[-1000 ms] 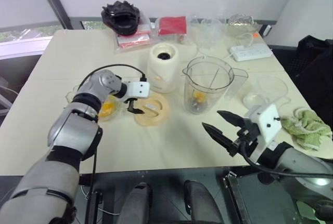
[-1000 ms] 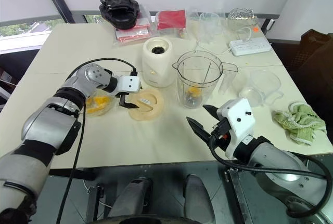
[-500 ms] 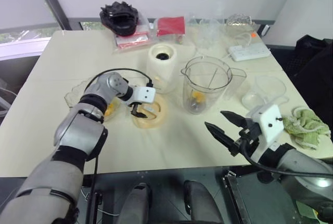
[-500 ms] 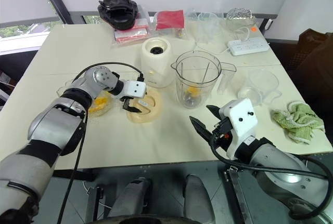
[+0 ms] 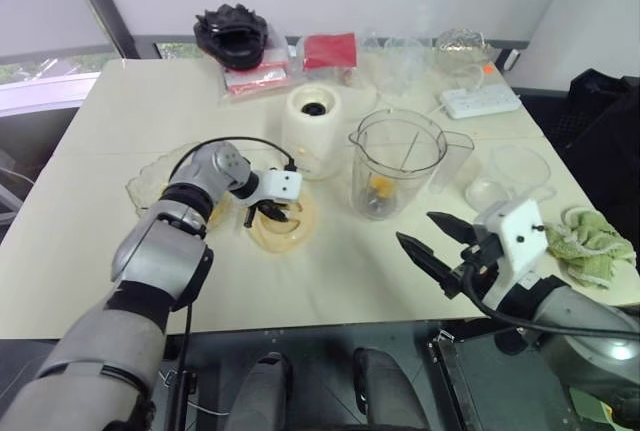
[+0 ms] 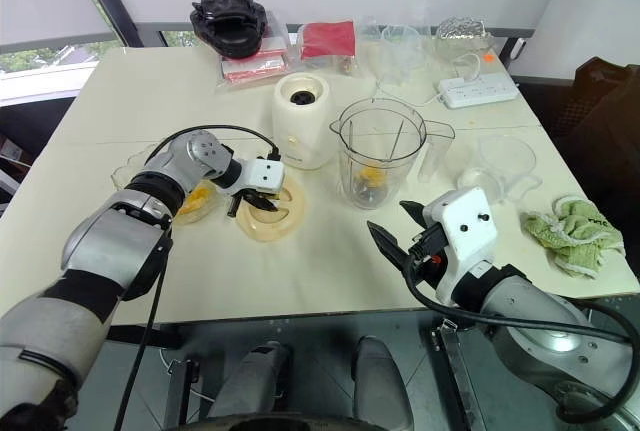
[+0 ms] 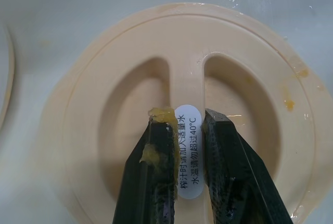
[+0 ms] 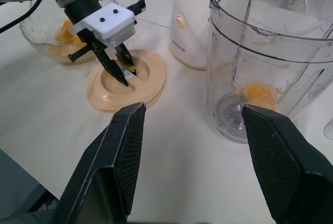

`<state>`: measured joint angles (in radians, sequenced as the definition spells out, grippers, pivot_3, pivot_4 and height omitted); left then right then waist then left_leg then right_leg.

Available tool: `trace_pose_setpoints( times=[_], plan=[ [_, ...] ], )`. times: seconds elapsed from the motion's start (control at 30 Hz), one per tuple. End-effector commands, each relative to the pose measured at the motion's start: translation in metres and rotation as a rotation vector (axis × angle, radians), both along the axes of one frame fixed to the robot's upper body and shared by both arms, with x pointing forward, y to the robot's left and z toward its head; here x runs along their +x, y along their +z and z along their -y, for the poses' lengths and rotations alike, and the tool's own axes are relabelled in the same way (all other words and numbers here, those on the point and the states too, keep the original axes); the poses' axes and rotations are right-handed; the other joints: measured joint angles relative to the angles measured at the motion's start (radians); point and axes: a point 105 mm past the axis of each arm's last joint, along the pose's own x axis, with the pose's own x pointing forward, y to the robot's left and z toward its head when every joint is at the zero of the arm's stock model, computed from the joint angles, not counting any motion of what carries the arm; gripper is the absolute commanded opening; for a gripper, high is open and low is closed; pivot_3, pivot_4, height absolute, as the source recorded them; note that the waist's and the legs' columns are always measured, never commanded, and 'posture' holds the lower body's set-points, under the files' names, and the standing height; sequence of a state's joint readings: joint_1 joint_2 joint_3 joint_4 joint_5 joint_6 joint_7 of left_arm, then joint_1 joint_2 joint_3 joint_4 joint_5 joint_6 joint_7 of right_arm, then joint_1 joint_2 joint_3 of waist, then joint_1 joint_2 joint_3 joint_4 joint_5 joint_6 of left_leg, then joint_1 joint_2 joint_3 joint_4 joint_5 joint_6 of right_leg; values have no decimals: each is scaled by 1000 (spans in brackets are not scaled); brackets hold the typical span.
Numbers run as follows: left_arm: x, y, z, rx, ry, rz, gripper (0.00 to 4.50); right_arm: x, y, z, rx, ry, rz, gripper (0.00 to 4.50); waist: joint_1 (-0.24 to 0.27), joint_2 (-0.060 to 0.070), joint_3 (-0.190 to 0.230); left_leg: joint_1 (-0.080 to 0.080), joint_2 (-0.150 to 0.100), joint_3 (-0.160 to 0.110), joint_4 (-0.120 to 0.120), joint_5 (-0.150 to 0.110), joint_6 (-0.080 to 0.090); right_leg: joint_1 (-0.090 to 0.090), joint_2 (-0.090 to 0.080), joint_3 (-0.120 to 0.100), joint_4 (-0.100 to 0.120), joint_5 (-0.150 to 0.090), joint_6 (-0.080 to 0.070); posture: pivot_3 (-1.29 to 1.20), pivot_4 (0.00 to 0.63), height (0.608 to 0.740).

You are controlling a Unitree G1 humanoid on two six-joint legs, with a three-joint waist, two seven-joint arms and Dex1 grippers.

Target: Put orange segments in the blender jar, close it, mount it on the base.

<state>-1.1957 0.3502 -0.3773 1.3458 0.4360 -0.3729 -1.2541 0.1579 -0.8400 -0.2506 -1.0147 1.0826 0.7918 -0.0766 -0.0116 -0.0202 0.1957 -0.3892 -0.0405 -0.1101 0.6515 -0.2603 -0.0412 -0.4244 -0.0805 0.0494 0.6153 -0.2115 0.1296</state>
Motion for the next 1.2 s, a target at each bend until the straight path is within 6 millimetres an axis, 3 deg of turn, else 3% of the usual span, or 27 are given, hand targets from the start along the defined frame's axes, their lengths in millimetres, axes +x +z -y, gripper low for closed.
trace_pose_setpoints(
  times=[0.03, 0.27, 0.5, 0.93, 1.2],
  plan=[
    [3, 21, 7, -101, 11, -6, 235, -2, 9, -2, 0, 7, 54, 3033, 0, 0, 0, 0, 0, 0, 0, 0, 0, 0, 0, 0, 0, 0, 0, 0, 150, 740],
    [-2, 85, 21, -300, -114, -15, 235, 27, -3, 25, -52, -176, 104, 3033, 0, -1, 1, -1, 0, 0, 1, 0, 0, 0, 0, -1, 0, 0, 0, 0, 150, 740],
    [-7, 125, 26, -390, -206, 38, 235, 66, -19, 50, -66, -322, 152, 3033, -6, 0, 0, 0, 0, 0, 1, 0, 0, 0, 0, 0, 0, 0, 0, 0, 150, 740],
    [-16, 144, 12, -428, -212, 92, 235, 129, -34, 75, -68, -461, 206, 3033, -9, 0, 1, 0, 0, 0, 0, 0, 0, -2, 0, 0, 3, 0, 0, 0, 150, 740],
    [-23, 151, 8, -440, -211, 106, 235, 151, -35, 82, -50, -483, 219, 3033, -9, 1, 1, 0, 0, 0, 0, 0, 0, -3, 0, 0, 3, 0, 0, 0, 150, 740]
  ],
)
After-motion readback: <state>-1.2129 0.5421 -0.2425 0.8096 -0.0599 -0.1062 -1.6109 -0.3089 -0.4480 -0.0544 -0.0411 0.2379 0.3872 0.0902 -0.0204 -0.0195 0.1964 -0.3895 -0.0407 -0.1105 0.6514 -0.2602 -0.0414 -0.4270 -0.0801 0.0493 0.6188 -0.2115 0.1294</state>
